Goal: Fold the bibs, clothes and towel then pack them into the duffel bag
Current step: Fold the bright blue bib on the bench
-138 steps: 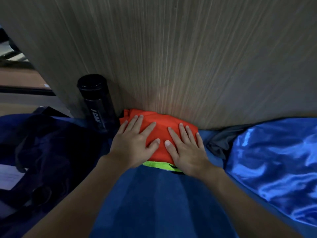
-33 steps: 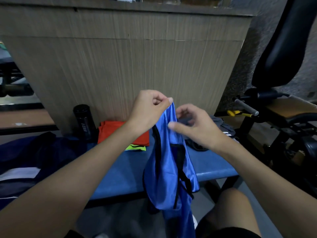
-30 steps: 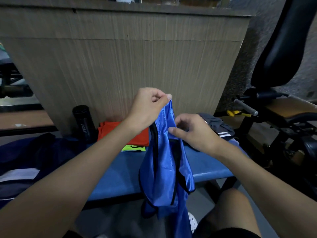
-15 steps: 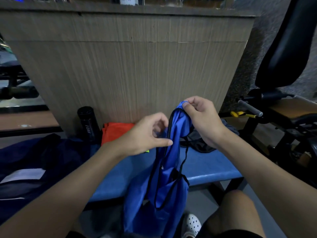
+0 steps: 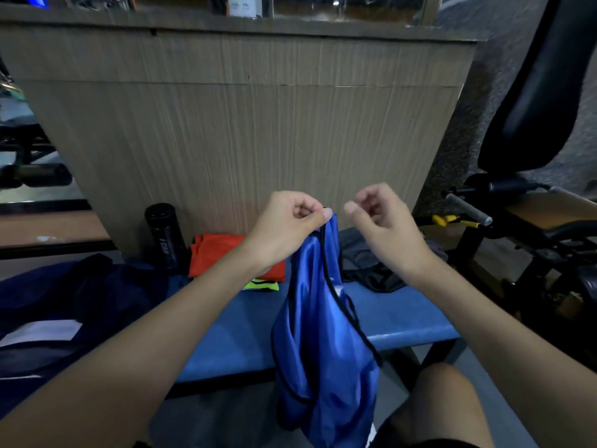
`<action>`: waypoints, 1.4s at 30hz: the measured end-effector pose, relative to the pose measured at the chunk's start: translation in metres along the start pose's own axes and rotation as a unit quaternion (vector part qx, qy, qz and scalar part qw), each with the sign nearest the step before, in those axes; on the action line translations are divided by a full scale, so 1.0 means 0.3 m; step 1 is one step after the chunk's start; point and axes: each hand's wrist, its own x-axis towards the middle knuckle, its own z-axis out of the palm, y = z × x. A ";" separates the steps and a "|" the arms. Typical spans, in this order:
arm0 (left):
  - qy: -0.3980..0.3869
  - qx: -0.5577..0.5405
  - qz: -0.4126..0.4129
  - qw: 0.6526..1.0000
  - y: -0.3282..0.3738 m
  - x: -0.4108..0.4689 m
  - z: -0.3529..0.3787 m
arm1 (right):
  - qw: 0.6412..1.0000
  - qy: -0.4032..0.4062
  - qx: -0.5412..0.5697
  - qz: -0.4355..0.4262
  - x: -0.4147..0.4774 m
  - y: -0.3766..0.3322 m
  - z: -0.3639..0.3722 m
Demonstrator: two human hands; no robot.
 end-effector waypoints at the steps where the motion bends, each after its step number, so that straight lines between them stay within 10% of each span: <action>1: 0.006 -0.004 -0.002 1.000 0.005 0.006 0.006 | 0.999 -0.046 0.025 -0.008 -0.016 -0.004 0.001; 9: 0.036 -0.042 -0.030 0.998 0.037 0.013 0.002 | 0.990 -0.104 -0.090 -0.009 -0.063 0.005 0.029; 17: 0.002 0.184 0.058 0.981 -0.032 -0.004 -0.082 | 0.993 -0.054 0.097 0.039 -0.025 -0.040 0.037; 22: -0.115 0.058 0.013 0.992 -0.029 -0.073 -0.061 | 0.993 -0.026 0.102 0.056 -0.002 -0.049 0.062; 30: -0.049 0.052 0.067 0.995 -0.052 -0.079 -0.015 | 0.984 -0.007 0.150 0.097 -0.001 -0.067 0.040; 42: -0.030 0.007 0.078 0.996 0.006 -0.047 -0.018 | 0.992 -0.104 -0.063 -0.034 0.001 -0.065 -0.016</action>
